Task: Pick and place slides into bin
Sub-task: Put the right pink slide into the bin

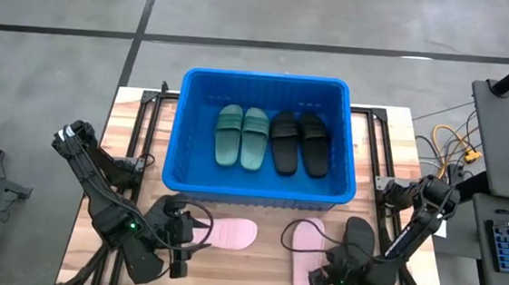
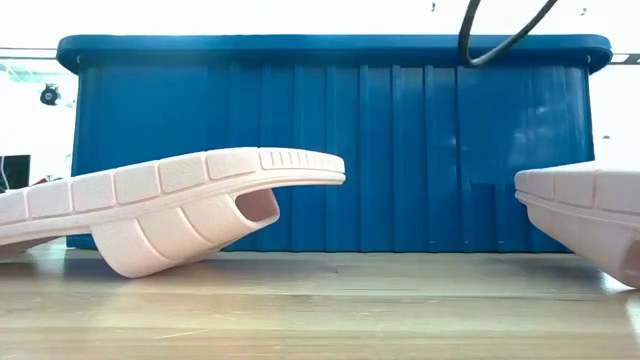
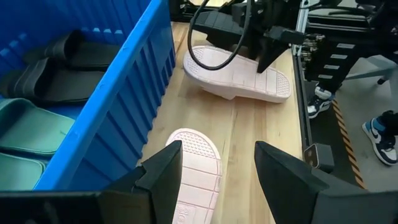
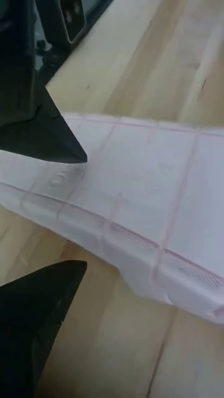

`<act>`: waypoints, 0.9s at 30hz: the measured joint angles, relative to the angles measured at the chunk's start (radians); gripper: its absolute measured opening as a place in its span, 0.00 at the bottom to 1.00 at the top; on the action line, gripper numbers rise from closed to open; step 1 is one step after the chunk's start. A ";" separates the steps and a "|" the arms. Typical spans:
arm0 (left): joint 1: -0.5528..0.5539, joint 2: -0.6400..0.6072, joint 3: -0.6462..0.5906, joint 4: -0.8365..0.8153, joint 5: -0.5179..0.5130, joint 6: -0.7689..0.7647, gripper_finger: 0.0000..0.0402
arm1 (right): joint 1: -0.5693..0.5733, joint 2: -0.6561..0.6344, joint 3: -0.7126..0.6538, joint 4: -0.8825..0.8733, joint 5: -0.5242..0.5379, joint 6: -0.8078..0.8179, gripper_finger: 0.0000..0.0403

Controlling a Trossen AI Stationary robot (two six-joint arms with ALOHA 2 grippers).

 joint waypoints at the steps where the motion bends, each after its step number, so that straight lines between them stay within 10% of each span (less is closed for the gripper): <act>1: 0.001 0.000 0.000 0.000 0.001 0.000 0.46 | 0.000 0.000 -0.009 0.010 0.003 0.001 0.64; 16: 0.019 0.000 0.000 0.010 0.007 -0.001 0.46 | -0.012 0.037 -0.086 0.306 0.023 -0.068 0.60; 27: 0.032 0.000 -0.002 0.024 0.006 0.038 0.46 | -0.013 0.040 -0.034 0.292 0.021 -0.110 0.28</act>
